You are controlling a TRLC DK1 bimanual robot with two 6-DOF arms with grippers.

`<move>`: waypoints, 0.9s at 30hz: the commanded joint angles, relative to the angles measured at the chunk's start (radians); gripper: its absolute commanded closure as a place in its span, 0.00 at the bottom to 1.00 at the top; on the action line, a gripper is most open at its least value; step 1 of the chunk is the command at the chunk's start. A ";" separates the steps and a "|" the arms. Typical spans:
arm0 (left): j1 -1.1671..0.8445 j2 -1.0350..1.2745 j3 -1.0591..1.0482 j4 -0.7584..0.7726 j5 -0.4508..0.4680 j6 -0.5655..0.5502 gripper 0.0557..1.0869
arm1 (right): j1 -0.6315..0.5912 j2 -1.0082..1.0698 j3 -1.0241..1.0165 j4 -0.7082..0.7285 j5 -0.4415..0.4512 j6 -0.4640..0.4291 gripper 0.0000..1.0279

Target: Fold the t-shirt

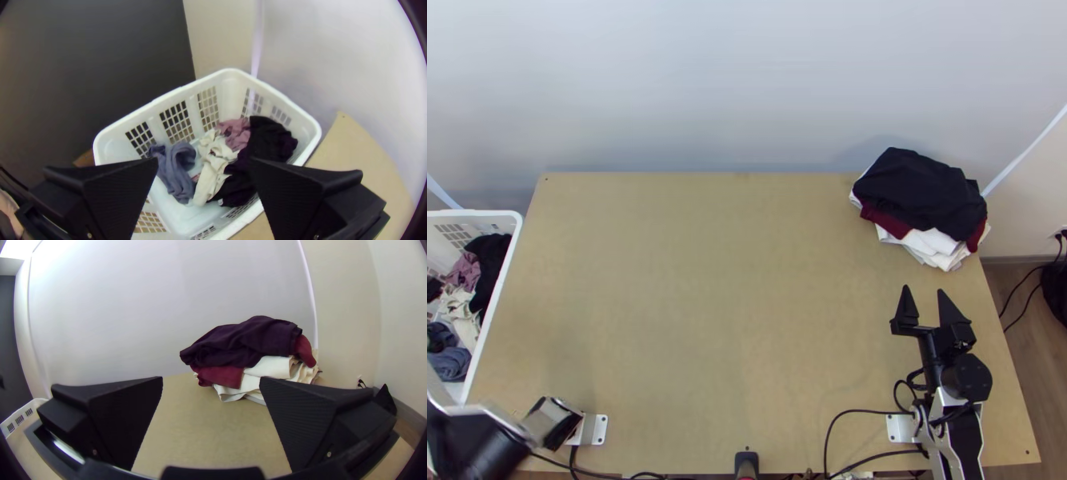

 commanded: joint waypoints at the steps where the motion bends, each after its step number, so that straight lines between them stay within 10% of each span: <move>1: 0.058 0.174 0.084 0.011 0.016 0.032 0.04 | -0.003 -0.003 -0.006 -0.018 0.001 0.011 0.04; 27: 0.167 1.541 1.256 -0.206 0.000 0.182 0.04 | -0.003 -0.003 -0.006 -0.018 0.001 0.011 0.04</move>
